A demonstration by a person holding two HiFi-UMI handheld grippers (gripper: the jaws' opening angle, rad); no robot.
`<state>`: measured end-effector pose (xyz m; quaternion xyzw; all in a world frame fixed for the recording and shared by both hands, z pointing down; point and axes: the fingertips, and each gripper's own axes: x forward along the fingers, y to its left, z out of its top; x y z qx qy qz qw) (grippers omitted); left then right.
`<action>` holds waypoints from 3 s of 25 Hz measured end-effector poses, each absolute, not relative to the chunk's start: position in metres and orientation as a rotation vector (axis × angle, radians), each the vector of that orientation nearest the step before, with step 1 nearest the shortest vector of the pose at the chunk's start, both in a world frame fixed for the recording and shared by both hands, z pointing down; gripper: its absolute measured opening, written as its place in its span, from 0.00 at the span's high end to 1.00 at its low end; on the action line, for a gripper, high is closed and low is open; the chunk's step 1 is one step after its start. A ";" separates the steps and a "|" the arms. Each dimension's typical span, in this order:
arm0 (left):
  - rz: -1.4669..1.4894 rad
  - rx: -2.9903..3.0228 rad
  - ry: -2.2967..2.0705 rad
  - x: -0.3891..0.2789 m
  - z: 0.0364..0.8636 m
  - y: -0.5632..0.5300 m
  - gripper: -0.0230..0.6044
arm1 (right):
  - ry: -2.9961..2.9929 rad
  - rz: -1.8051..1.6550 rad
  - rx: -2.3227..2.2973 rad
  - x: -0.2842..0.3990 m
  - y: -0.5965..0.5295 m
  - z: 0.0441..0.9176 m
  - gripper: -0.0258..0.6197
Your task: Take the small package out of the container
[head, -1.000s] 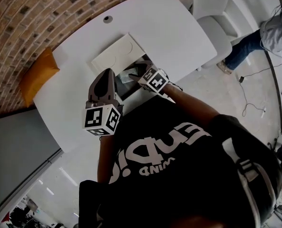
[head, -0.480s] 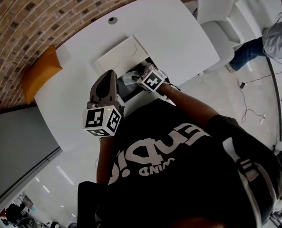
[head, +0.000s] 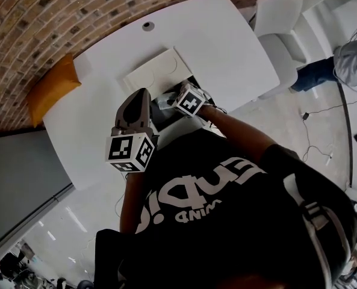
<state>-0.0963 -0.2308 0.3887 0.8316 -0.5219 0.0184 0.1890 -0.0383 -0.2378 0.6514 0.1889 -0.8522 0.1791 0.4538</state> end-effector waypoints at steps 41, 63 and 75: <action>0.006 2.272 -1.480 -0.100 0.401 -0.230 0.95 | -2.064 0.355 0.416 -0.028 -0.232 0.659 0.79; -0.006 2.275 -1.471 -0.099 0.400 -0.217 0.95 | -2.124 0.426 0.359 -0.025 -0.206 0.618 0.92; 0.004 2.281 -1.455 -0.094 0.403 -0.211 0.95 | -2.303 0.471 0.497 -0.019 -0.207 0.553 0.92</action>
